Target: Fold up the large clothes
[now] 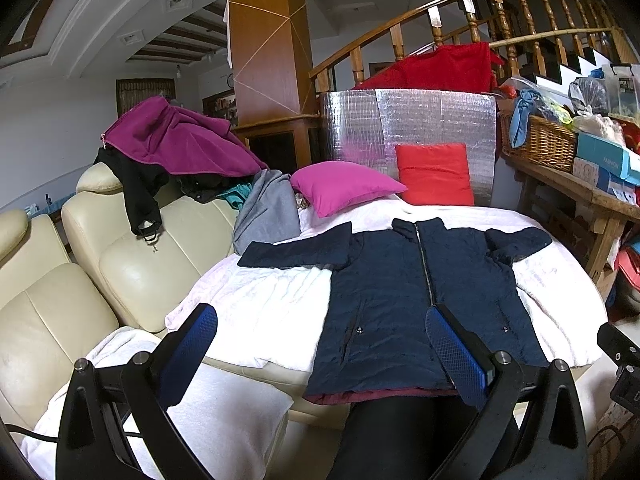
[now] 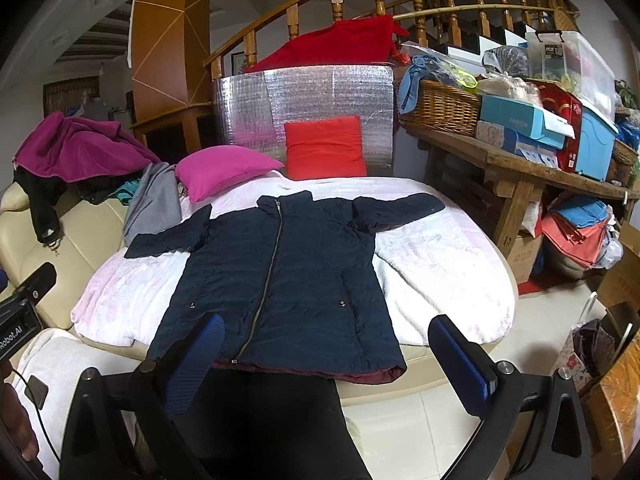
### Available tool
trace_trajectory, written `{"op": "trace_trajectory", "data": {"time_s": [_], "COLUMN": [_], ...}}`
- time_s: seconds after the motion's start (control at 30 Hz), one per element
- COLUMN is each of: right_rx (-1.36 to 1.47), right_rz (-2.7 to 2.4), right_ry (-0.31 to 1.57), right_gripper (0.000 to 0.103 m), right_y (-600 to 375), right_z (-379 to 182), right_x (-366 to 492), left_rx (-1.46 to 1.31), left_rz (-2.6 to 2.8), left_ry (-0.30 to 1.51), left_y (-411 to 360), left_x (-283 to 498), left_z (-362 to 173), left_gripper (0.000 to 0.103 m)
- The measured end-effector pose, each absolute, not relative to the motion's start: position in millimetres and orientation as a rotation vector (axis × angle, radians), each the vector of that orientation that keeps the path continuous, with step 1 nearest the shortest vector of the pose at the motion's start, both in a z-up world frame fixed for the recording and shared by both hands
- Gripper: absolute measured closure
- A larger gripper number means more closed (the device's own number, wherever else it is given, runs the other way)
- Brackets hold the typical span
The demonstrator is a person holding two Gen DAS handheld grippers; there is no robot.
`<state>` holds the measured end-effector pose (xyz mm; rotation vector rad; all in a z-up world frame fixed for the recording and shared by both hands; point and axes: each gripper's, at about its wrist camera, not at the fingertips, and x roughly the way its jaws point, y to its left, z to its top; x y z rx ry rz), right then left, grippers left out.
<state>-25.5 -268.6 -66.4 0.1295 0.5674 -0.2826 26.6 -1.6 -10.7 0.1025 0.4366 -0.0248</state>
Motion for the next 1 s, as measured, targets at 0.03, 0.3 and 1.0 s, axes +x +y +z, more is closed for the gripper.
{"op": "trace_trajectory", "data": {"time_s": [0.03, 0.3, 1.0], "right_rx": [0.132, 0.143, 0.296], "right_rz": [-0.282, -0.284, -0.269], "right_ry": [0.570, 0.583, 0.658], "right_gripper": [0.000, 0.000, 0.000], "right_y": [-269.7, -275.2, -382.6], "right_z": [-66.8, -71.5, -82.8], "right_x": [-23.9, -11.5, 95.4], "left_rx": [0.105, 0.111, 0.148], "left_rz": [-0.023, -0.021, -0.141], "left_ry": [0.441, 0.463, 0.732], "left_y": [-2.4, -6.8, -59.2], "left_x": [28.8, 44.0, 169.8], "left_z": [-11.6, -14.4, -67.9], "left_gripper": [0.000, 0.000, 0.000]}}
